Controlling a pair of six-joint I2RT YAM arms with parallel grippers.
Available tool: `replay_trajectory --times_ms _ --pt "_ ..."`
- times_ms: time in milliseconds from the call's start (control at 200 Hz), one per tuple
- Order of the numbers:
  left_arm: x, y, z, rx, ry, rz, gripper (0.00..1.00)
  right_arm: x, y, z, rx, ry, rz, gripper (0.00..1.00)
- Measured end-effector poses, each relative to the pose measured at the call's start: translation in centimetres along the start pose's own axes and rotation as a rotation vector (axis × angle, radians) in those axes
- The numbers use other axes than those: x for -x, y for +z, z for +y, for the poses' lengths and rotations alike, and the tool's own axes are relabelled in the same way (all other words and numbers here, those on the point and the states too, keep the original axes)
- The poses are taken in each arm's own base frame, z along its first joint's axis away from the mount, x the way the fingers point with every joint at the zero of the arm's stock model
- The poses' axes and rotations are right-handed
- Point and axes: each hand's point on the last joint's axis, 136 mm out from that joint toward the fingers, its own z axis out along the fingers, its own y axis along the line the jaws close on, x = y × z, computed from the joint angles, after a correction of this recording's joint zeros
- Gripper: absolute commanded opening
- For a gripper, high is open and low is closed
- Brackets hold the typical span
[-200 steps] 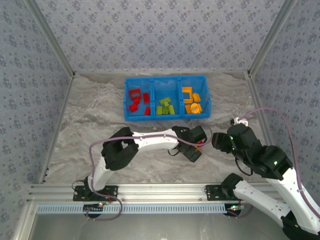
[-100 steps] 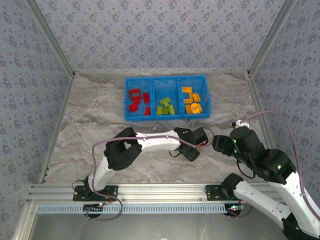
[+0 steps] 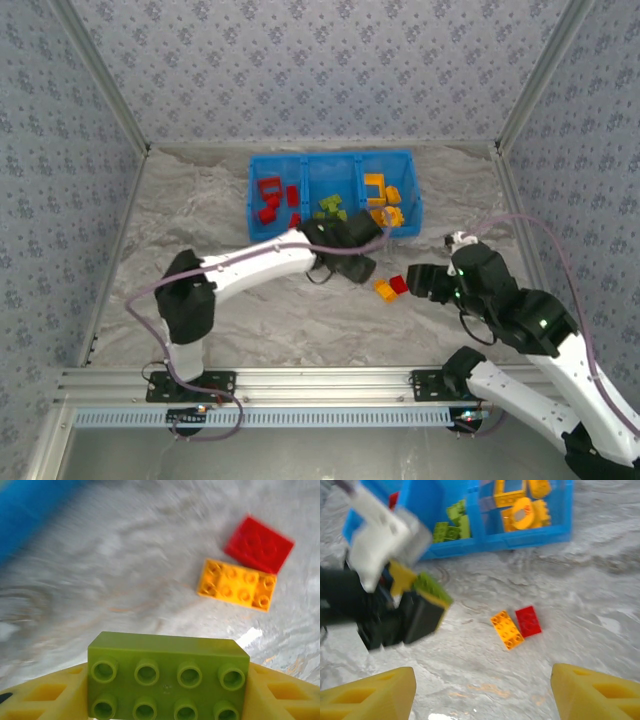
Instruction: Sort the legos into containers by color
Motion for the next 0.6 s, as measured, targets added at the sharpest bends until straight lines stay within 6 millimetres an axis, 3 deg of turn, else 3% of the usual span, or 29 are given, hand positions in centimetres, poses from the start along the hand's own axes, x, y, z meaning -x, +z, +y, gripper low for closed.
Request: replay_trajectory --times_ms 130,235,385,600 --pt "5.1 -1.7 4.7 0.028 -0.092 -0.09 0.61 0.5 3.3 3.7 0.115 -0.096 0.015 0.76" --pt "8.4 -1.3 8.0 0.043 -0.124 -0.131 0.61 0.7 6.0 6.6 0.179 -0.188 0.01 0.76" --pt "12.1 1.8 12.1 0.065 -0.138 -0.147 0.61 1.8 9.0 9.5 0.19 -0.275 -0.043 0.76" --pt "15.9 6.5 15.0 0.114 -0.076 -0.161 0.61 3.7 10.0 10.0 0.157 -0.266 -0.126 0.76"
